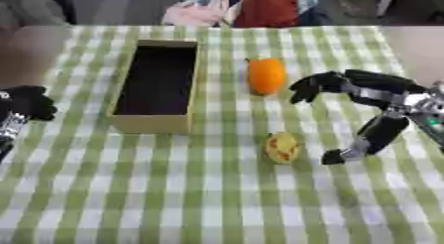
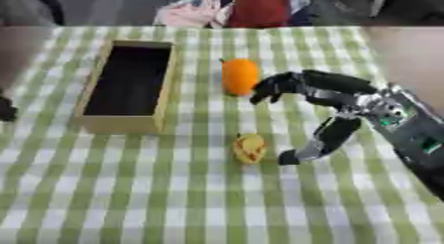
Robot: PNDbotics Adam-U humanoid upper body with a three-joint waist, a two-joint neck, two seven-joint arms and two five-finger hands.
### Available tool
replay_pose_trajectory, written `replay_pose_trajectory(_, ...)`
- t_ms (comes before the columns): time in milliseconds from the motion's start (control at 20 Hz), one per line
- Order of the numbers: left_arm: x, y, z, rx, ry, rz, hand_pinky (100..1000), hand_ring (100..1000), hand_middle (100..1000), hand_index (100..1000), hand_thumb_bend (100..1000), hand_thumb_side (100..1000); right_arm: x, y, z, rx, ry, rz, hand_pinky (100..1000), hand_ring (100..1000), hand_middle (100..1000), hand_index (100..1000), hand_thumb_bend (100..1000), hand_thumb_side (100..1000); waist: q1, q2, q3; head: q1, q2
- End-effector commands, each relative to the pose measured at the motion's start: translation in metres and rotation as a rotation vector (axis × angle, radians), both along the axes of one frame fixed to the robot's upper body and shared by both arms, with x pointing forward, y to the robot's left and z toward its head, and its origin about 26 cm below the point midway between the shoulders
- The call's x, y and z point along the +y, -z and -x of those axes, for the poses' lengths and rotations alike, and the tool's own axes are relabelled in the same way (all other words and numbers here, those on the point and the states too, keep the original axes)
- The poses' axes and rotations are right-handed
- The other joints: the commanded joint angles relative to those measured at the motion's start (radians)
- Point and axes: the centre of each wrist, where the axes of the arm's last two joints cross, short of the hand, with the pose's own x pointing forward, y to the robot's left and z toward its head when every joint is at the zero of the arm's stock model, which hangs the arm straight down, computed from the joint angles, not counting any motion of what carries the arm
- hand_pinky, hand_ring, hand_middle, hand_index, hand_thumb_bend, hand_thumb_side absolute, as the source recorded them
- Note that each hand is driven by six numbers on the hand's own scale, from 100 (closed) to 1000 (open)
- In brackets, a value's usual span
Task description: Pick up objects on the table and place them in the box.
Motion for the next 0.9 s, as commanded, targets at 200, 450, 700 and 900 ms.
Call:
replay_pose_trajectory(200, 0.002, -0.009, -0.001, -0.024, 0.01, -0.022, 693, 671, 621, 773, 100, 659, 0.001, -0.007, -0.006, -0.038, -0.006, 0.026, 731, 933, 773, 876, 554, 388, 0.0, -0.016, 0.002, -0.004, -0.009)
replay_pose_trajectory(450, 0.002, -0.009, -0.001, -0.024, 0.011, -0.021, 693, 672, 621, 773, 100, 659, 0.005, -0.001, -0.009, -0.037, -0.017, 0.04, 731, 933, 772, 872, 547, 394, -0.001, -0.015, 0.003, -0.004, -0.009)
replay_pose_trajectory(700, 0.002, -0.009, -0.001, -0.023, 0.012, -0.021, 693, 672, 621, 774, 100, 662, 0.008, 0.001, -0.013, -0.038, -0.022, 0.042, 730, 933, 771, 866, 543, 395, 0.0, -0.015, 0.004, -0.005, -0.009)
replay_pose_trajectory(900, 0.001, -0.008, -0.001, -0.022, 0.013, -0.021, 693, 673, 621, 774, 100, 662, 0.01, 0.005, -0.016, -0.044, -0.019, 0.051, 730, 930, 772, 861, 541, 397, 0.0, -0.015, 0.005, -0.006, -0.008)
